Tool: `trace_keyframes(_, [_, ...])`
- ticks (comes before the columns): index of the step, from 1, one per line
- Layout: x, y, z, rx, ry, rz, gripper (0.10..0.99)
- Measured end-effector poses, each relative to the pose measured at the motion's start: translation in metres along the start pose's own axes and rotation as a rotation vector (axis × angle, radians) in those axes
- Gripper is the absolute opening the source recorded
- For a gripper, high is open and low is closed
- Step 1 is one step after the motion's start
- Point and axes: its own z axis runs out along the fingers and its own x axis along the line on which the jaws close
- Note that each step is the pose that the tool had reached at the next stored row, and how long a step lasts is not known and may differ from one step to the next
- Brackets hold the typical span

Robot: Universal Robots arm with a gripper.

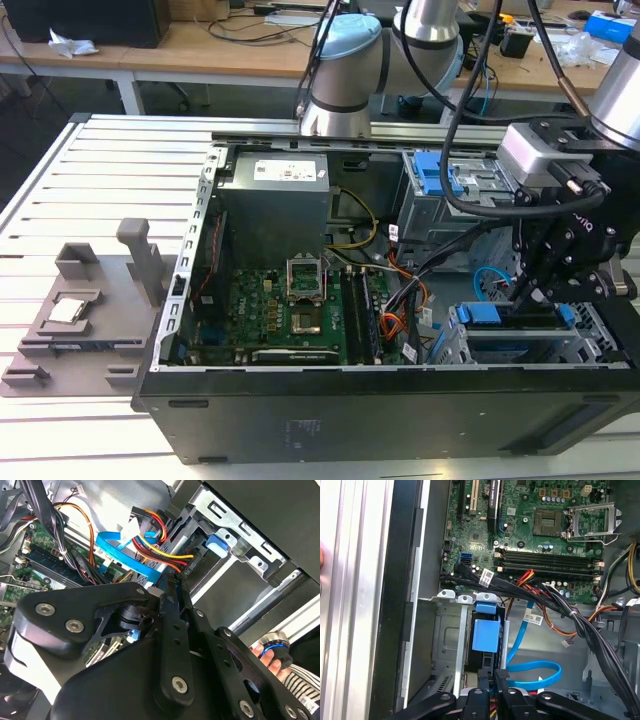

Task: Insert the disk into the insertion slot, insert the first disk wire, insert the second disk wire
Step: 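Insert the second disk wire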

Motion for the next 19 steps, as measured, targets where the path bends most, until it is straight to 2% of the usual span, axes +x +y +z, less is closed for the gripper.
trace_keyframes(11, [0.001, -0.0001, 0.0041, 0.0, -0.0015, 0.0, 0.165])
trace_keyframes(13, [0.0009, -0.0002, 0.0045, 0.0, -0.0021, 0.0, 0.176])
trace_keyframes(14, [0.001, -0.0002, 0.0044, 0.0, -0.002, 0.0, 0.239])
trace_keyframes(15, [0.0009, -0.0002, 0.0042, 0.0, -0.0018, 0.0, 0.239])
trace_keyframes(16, [0.001, -0.0001, 0.0031, 0.0, -0.0022, 0.0, 0.239])
trace_keyframes(19, [0.0017, 0.0008, -0.0138, 0.001, -0.0017, 0.0, 0.239])
